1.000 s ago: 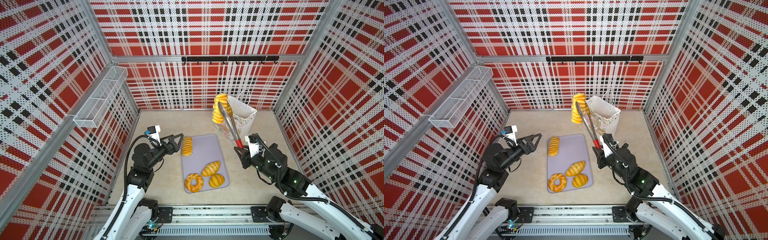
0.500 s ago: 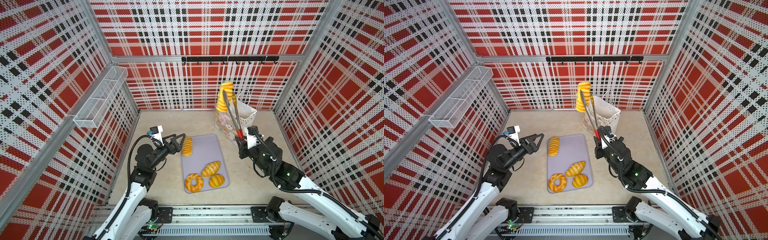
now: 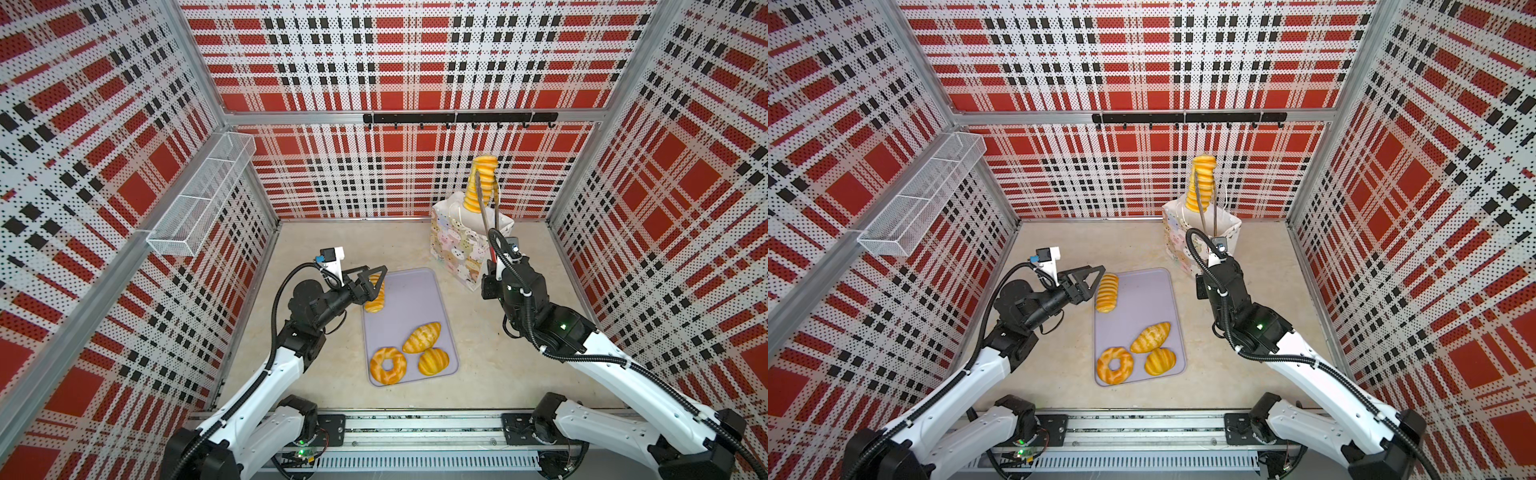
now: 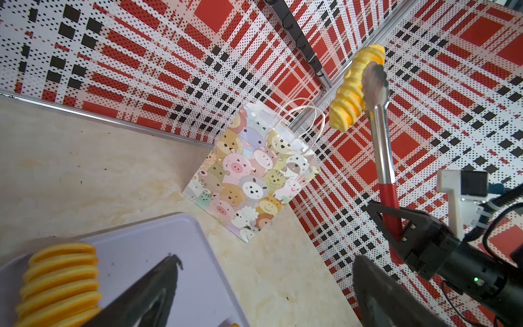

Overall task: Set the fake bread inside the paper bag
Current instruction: 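Open the tongs with the right gripper to drop the roll into the bag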

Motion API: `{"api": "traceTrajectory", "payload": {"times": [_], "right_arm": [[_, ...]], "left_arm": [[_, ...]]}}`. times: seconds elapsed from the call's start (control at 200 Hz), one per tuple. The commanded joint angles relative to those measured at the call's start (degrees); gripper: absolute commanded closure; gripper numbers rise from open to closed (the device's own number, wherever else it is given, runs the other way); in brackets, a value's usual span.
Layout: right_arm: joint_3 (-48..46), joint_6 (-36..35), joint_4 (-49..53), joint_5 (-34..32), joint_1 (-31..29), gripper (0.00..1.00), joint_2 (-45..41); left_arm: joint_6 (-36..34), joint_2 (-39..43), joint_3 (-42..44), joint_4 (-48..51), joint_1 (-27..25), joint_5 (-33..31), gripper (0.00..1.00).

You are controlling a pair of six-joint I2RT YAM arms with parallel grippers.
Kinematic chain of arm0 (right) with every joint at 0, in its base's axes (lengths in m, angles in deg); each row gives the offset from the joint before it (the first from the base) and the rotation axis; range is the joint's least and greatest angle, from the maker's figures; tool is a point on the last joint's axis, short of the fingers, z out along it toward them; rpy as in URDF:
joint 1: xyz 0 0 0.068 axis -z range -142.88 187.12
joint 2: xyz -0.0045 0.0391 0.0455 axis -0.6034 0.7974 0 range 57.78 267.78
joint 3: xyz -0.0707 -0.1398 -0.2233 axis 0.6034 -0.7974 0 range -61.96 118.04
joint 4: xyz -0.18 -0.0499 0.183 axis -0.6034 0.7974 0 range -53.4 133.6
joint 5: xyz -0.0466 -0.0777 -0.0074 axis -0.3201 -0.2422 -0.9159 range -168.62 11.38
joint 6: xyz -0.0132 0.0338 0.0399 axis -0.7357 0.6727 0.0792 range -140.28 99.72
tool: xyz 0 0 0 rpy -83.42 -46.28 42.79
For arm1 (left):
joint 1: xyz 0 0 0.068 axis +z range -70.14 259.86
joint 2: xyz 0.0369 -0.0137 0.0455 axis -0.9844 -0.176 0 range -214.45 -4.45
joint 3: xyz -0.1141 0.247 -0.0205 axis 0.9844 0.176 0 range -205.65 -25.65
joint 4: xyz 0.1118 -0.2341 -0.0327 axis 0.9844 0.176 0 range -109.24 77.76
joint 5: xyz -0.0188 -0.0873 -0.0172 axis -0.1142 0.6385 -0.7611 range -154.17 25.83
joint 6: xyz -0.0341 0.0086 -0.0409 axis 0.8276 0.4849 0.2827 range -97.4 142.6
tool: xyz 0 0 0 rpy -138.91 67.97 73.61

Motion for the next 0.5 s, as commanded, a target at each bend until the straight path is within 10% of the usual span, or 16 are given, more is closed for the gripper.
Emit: {"api": "traceTrajectory", "payload": {"times": [0.0,0.496], "right_arm": [[1.8,2.3,1.4,-5.5,1.3,0.79,1.5],[3.0,3.3,3.3,-2.8,5.5,0.66,7.4]], "left_arm": [[-1.7,-1.0,-2.1,-2.3,-0.6,-1.2,0.02],[-1.9,-4.1,-3.0,-3.0,-0.6,-0.1,0.02]]}}
